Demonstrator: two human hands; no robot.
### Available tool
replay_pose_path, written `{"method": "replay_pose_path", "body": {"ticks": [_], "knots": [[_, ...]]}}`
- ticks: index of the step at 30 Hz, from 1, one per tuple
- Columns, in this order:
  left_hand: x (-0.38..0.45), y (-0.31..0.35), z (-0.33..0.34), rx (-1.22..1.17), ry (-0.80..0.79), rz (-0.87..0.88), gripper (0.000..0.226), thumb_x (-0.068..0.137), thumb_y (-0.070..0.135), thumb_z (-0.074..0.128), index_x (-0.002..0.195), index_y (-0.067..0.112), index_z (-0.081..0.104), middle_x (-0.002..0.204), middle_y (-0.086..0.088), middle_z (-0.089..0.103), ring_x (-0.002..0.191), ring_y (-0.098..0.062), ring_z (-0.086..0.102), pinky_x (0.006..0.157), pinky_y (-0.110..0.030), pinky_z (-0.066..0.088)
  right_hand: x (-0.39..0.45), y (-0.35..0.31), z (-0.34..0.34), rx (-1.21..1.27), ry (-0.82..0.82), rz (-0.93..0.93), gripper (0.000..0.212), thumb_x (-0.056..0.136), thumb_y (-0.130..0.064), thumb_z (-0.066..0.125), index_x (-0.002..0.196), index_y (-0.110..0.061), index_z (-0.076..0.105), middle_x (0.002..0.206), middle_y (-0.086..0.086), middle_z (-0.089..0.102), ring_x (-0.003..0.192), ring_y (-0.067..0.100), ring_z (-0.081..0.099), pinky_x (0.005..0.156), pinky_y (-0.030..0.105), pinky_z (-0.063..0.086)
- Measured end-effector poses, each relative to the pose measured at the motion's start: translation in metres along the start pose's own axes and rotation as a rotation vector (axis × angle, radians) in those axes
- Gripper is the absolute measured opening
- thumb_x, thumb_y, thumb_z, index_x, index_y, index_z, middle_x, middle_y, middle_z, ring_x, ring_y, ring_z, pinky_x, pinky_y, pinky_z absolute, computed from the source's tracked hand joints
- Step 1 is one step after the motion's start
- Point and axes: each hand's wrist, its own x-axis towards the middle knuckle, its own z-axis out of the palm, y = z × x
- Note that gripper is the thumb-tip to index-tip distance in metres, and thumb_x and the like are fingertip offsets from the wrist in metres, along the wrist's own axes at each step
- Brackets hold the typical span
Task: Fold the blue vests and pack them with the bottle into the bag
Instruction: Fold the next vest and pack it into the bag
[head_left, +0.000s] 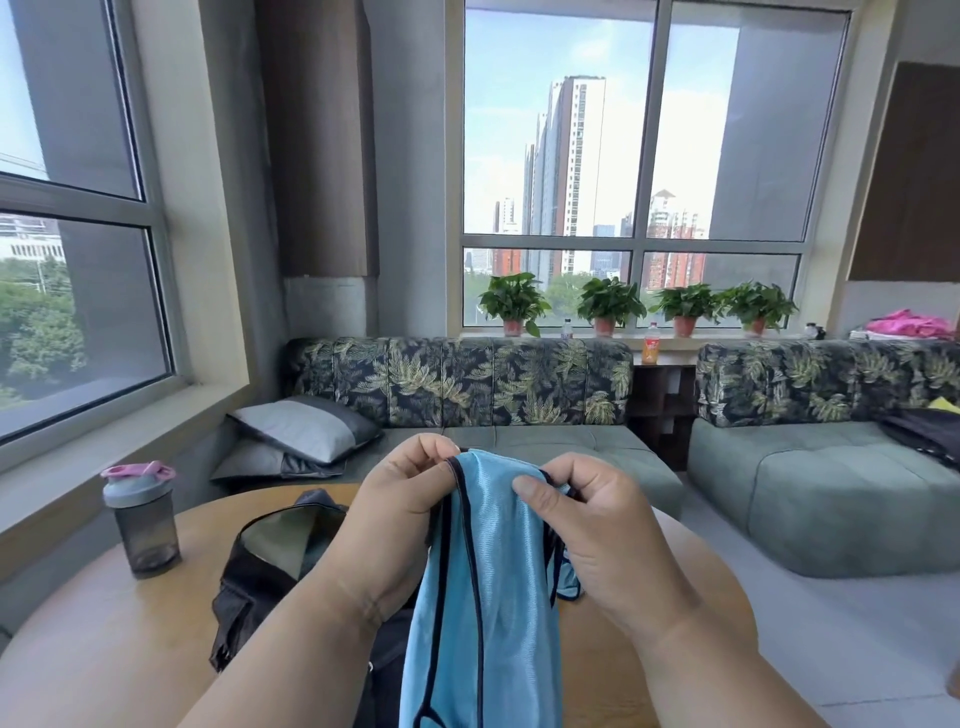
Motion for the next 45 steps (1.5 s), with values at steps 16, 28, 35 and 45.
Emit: {"method": "replay_pose_path", "body": {"ticks": [16,28,35,45], "knots": [[-0.011,-0.015,-0.017,0.006,0.075,-0.036,0.037,0.089,0.028,0.069,0.108,-0.002,0.061,0.107,-0.016,0.059,0.098,-0.031,0.049,0.085,-0.043,0.043,0.000,-0.003,-0.017,-0.315,0.038,-0.023,0.035,0.085,-0.037,0.085,0.068,-0.016,0.063,0.056,-0.006,0.039,0.052,0.011,0.029,0.047,0.023,0.025],[-0.024,-0.067,0.013,0.501,0.165,0.151,0.034,0.088,0.043,0.081,0.118,0.037,0.066,0.112,0.005,0.076,0.102,-0.019,0.073,0.093,-0.039,0.056,0.004,0.008,-0.011,-0.421,0.184,0.021,0.040,0.086,-0.038,0.084,0.068,-0.009,0.062,0.047,-0.011,0.040,0.047,0.007,0.031,0.045,0.017,0.027],[-0.021,-0.062,0.007,0.478,0.239,0.147,0.016,0.103,0.023,0.066,0.093,0.025,0.078,0.095,-0.002,0.079,0.091,-0.025,0.072,0.087,-0.047,0.057,0.003,0.010,-0.021,-0.338,0.151,0.053,0.033,0.086,-0.038,0.085,0.074,-0.010,0.072,0.050,-0.010,0.042,0.048,0.009,0.031,0.047,0.020,0.026],[-0.023,-0.050,0.005,0.061,0.106,-0.062,0.037,0.110,0.028,0.048,0.122,0.003,0.072,0.124,-0.026,0.072,0.120,-0.046,0.067,0.109,-0.061,0.049,0.005,0.015,-0.034,-0.214,-0.019,0.052,0.017,0.084,-0.048,0.084,0.089,-0.032,0.081,0.079,0.023,0.068,0.069,0.020,0.051,0.067,0.034,0.042]]}}
